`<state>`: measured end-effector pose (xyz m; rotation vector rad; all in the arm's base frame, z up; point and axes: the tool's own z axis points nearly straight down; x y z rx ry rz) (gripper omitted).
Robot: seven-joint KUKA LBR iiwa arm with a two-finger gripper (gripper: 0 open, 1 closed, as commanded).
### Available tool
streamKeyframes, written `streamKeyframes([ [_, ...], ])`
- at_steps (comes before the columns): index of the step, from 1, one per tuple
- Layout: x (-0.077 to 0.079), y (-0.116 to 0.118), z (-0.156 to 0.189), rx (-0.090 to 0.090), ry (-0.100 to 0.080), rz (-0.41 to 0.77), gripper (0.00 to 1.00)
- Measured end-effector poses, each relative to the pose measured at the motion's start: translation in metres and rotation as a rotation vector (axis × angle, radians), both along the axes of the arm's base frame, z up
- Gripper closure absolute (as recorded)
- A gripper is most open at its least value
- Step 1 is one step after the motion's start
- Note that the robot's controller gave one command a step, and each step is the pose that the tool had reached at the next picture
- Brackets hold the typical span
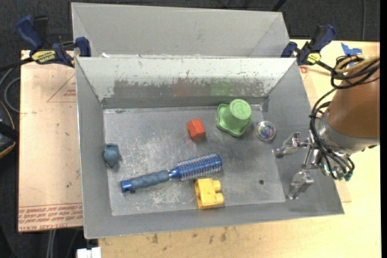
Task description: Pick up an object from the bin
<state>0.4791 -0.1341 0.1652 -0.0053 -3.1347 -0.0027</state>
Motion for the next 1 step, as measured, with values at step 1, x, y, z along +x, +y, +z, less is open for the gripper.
streamKeyframes([
  [1, 0.0865, 0.1294, -0.0922, -0.002, -0.012, 0.139, 0.00],
])
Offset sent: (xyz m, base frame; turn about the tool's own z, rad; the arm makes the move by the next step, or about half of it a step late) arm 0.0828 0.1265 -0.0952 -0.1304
